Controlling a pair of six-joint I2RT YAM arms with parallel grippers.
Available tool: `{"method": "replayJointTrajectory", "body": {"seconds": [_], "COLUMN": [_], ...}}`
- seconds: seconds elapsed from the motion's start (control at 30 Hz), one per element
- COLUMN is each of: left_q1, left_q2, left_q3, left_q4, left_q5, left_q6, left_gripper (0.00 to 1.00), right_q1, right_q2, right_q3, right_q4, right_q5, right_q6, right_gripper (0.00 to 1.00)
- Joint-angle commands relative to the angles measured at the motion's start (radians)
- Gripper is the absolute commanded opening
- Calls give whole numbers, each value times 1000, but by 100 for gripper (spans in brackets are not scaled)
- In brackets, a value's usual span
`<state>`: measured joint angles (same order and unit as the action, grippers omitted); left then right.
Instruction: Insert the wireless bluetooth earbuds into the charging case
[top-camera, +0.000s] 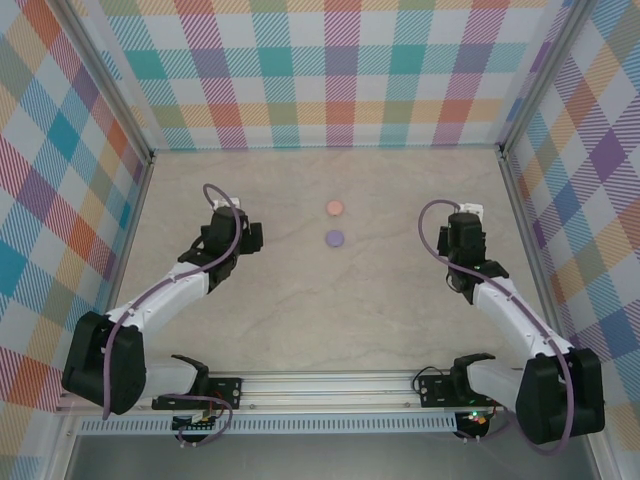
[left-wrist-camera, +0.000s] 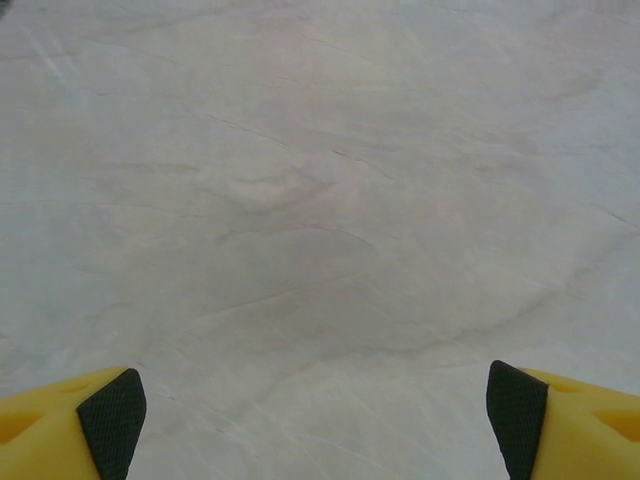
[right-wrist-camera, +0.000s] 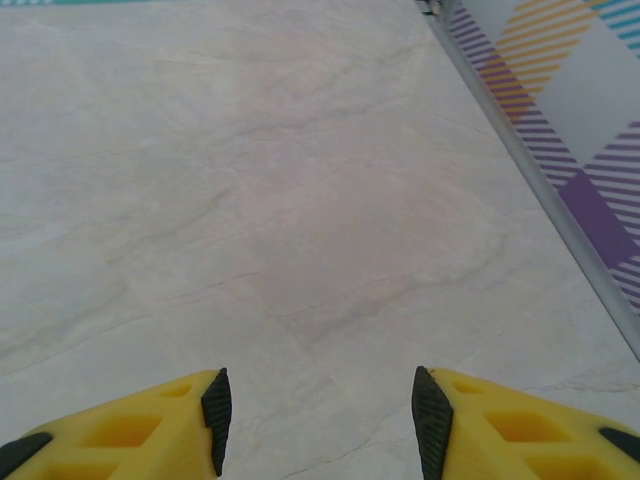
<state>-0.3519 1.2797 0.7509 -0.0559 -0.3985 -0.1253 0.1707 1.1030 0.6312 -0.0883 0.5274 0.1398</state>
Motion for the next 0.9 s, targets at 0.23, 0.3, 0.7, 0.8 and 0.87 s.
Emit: {"method": "replayJointTrajectory", "body": {"seconds": [0.23, 0.3, 0.7, 0.8, 0.87], "left_q1": [91, 100, 181, 200, 220], "left_q2": [38, 57, 157, 150, 143], "left_q3": [-172, -196, -246, -270, -279], "left_q4": [298, 336, 565, 613, 627], "left_q5": [-97, -87, 110, 163, 199], "left_q6": [83, 88, 150, 158, 153], "left_gripper": [98, 100, 100, 100, 100], "right_q1": [-96, -108, -164, -193, -204], "right_q2": [124, 156, 199, 198, 206], "right_q3": [-70, -70, -189, -222, -236], "right_q4": [214, 220, 549, 620, 669], "right_q5": [66, 71, -107, -179, -245], "right_q6": [71, 91, 33, 36, 24], "right_gripper": [65, 75, 83, 84, 84]}}
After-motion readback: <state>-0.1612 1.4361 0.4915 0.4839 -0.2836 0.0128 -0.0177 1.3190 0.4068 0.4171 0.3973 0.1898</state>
